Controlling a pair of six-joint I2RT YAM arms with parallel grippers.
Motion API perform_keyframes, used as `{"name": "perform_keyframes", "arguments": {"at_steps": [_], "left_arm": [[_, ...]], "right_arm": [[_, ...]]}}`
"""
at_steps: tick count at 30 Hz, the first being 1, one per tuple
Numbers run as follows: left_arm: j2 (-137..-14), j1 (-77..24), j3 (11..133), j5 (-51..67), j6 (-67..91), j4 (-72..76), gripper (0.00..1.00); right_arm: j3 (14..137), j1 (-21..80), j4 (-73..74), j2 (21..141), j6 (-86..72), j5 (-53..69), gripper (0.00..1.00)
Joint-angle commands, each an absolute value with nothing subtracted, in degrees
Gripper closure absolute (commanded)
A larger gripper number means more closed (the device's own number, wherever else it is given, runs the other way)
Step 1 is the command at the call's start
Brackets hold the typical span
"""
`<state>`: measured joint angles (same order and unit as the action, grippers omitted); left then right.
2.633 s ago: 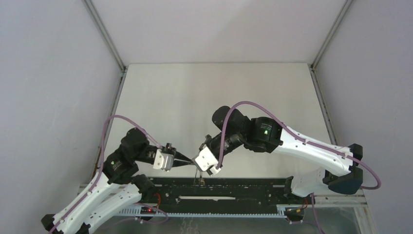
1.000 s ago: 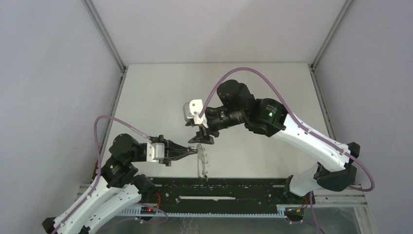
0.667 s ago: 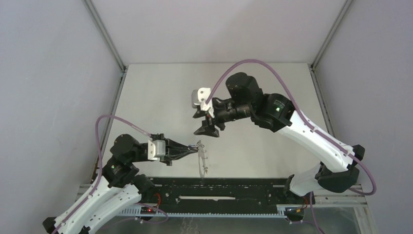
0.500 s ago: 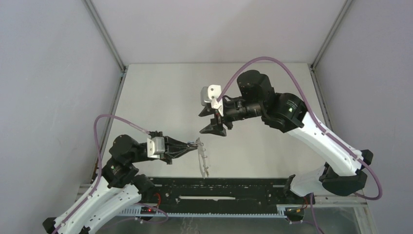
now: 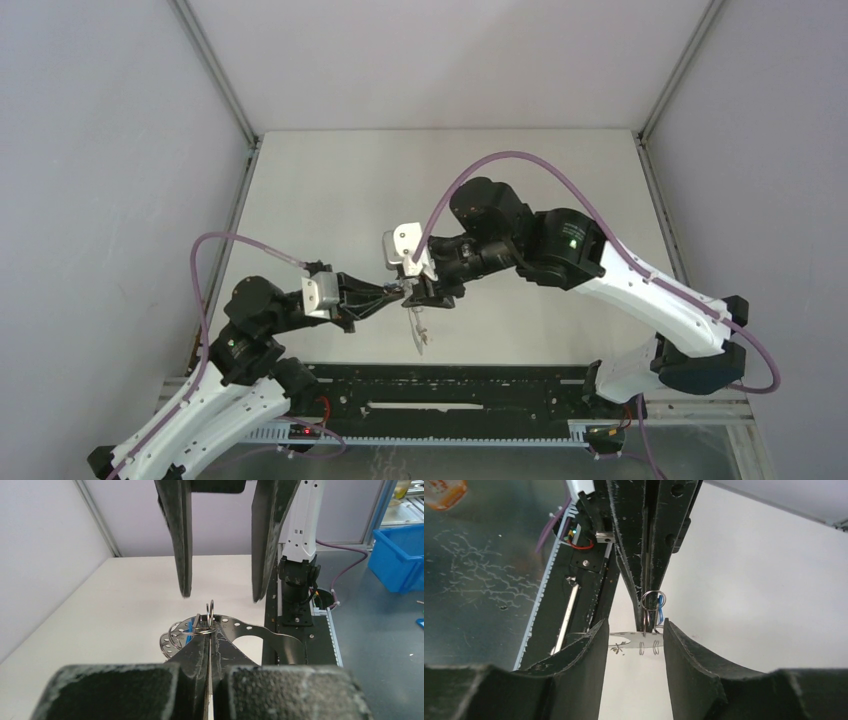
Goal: Put the keys on the keyring
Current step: Adjust the key on the keyring.
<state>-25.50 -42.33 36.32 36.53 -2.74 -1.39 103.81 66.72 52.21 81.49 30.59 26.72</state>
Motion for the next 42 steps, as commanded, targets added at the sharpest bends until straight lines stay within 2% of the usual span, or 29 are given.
{"name": "perform_keyframes", "arguments": {"at_steps": [1, 7, 14, 24, 32, 42], "left_arm": [[-25.3, -42.7, 36.0, 35.2, -2.1, 0.4, 1.00], [-25.3, -42.6, 36.3, 35.4, -2.4, 0.4, 1.00], [-25.5, -42.7, 36.4, 35.6, -2.6, -1.1, 1.00], [-26.4, -42.7, 36.9, 35.6, -2.5, -1.5, 1.00], [-26.4, -42.7, 37.0, 35.3, -2.6, -1.6, 1.00], [-26.4, -42.6, 37.4, 35.0, -2.9, -1.6, 1.00]], "right_arm": [[107.3, 68.7, 53.4, 83.7, 31.9, 18.8, 0.49], [108.4, 69.9, 54.4, 84.9, 33.2, 16.0, 0.54], [108.5, 70.0, 54.6, 85.1, 33.3, 16.2, 0.67], [108.1, 70.4, 53.7, 84.5, 33.3, 15.3, 0.64], [107.9, 70.4, 54.7, 85.3, 33.6, 17.1, 0.82], [107.7, 70.3, 55.4, 86.2, 33.3, 16.0, 0.81]]}}
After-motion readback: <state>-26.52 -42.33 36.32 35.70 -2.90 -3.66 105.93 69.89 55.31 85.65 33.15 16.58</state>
